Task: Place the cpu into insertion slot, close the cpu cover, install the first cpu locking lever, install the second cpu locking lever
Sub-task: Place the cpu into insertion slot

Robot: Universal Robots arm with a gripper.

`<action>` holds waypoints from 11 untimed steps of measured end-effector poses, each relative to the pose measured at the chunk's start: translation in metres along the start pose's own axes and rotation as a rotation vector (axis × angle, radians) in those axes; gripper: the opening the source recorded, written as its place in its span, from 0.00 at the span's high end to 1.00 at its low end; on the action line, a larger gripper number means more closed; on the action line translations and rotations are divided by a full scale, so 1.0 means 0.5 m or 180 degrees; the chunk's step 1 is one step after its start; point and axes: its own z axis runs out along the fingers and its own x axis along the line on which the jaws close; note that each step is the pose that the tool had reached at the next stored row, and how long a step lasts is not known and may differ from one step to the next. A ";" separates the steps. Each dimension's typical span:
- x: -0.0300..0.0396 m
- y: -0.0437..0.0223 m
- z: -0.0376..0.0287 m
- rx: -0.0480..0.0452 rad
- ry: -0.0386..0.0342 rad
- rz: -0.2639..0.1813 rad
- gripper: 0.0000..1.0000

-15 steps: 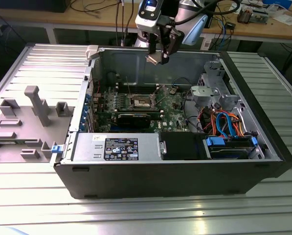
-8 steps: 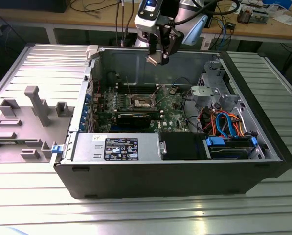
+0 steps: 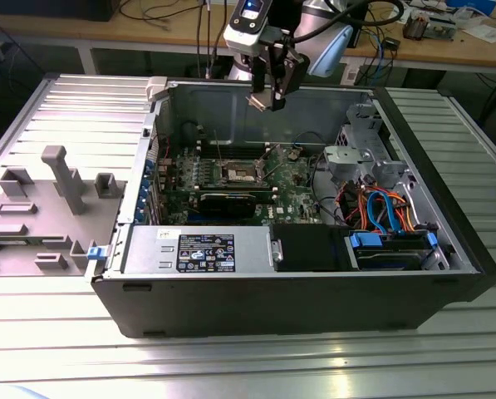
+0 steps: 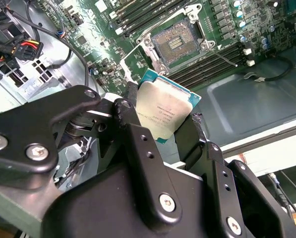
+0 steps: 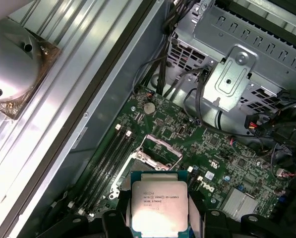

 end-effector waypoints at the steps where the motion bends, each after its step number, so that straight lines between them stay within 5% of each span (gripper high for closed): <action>1: 0.000 0.000 0.000 0.0000 0.0000 0.0001 0.45; 11: 0.000 0.000 0.000 0.0000 -0.0002 0.0027 0.45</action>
